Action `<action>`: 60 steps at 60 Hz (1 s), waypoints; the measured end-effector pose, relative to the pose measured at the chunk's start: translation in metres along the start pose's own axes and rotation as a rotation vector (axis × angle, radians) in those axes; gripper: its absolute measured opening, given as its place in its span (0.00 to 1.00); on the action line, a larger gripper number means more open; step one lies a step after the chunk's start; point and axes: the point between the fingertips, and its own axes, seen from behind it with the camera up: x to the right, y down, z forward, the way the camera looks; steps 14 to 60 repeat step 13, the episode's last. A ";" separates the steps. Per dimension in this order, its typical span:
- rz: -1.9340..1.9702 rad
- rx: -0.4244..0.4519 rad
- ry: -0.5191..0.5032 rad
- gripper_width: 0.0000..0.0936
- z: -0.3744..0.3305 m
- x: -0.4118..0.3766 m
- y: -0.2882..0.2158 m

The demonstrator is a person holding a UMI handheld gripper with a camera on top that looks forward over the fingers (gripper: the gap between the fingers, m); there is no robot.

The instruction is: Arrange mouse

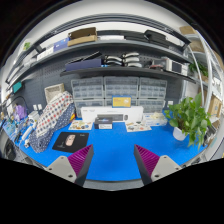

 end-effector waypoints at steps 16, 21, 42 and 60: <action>0.009 -0.016 0.007 0.87 -0.008 0.009 0.019; 0.009 -0.016 0.007 0.87 -0.008 0.009 0.019; 0.009 -0.016 0.007 0.87 -0.008 0.009 0.019; 0.009 -0.016 0.007 0.87 -0.008 0.009 0.019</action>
